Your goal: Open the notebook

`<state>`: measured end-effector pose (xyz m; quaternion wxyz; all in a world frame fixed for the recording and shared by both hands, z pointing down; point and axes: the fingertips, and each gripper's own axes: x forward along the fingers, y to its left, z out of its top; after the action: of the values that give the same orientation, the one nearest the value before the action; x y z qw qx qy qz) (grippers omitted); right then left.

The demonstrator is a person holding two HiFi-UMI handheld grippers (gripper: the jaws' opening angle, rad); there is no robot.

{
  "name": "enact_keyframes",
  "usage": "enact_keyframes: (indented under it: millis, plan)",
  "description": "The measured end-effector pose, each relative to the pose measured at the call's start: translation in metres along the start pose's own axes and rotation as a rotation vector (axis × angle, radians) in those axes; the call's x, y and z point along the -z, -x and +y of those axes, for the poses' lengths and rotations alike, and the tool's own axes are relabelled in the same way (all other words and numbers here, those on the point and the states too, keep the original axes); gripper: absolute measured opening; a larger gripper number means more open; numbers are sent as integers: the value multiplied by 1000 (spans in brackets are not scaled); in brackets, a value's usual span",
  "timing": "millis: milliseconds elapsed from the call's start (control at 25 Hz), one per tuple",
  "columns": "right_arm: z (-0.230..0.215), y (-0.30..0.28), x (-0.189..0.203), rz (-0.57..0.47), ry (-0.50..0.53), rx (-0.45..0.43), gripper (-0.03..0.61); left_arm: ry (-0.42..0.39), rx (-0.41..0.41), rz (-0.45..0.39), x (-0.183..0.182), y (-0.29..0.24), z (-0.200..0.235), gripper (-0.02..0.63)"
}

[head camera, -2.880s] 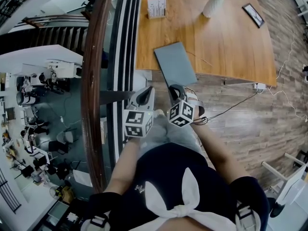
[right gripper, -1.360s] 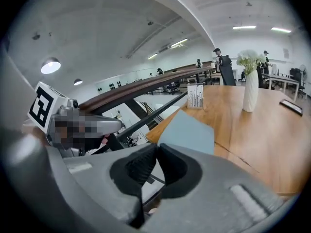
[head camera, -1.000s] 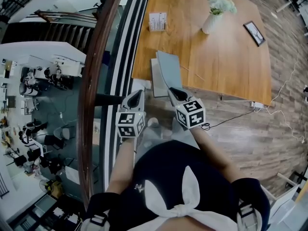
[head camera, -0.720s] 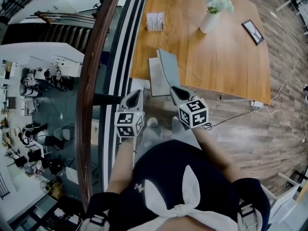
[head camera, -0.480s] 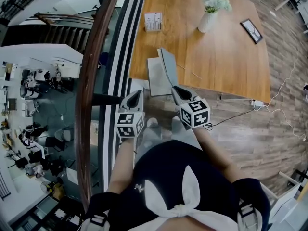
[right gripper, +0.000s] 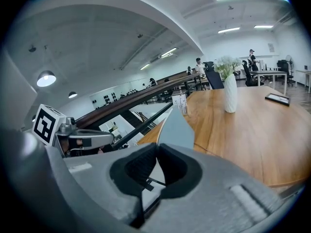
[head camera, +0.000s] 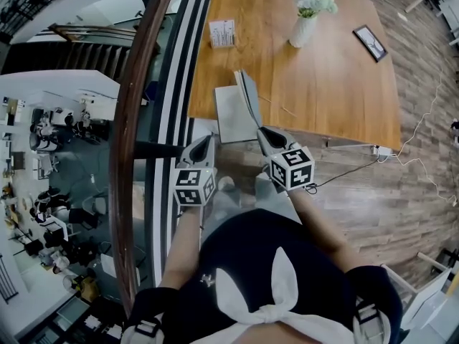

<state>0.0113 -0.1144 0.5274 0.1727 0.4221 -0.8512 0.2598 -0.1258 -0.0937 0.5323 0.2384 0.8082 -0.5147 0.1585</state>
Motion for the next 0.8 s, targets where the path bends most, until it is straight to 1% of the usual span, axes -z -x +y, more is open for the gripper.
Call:
enact_keyframes:
  millis: [800]
  plan:
    - [-20,15,3,-8,6,27,20,-4,17,0,0,-8,-20,17]
